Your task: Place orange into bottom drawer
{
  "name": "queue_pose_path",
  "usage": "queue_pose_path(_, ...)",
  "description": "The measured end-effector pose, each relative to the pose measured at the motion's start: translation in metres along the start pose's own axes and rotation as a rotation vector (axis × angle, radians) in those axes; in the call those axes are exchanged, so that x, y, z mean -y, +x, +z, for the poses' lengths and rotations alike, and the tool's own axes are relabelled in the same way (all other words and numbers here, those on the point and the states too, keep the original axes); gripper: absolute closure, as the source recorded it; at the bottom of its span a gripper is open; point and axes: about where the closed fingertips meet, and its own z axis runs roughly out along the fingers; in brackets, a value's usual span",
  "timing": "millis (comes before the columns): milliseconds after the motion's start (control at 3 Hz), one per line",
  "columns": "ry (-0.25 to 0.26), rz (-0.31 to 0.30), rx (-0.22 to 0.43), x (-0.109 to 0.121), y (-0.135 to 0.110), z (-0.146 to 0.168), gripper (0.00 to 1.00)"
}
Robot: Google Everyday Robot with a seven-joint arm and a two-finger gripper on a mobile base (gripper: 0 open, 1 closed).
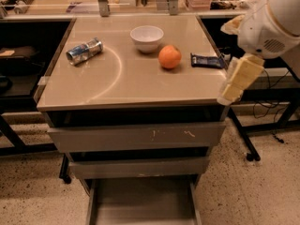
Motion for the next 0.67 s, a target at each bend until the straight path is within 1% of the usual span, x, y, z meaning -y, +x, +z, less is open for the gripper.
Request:
queue_pose_path(333, 0.019, 0.010, 0.065, 0.0305, -0.0056, 0.0270, 0.00)
queue_pose_path(667, 0.018, 0.011, 0.066, 0.0313, -0.0050, 0.0289, 0.00)
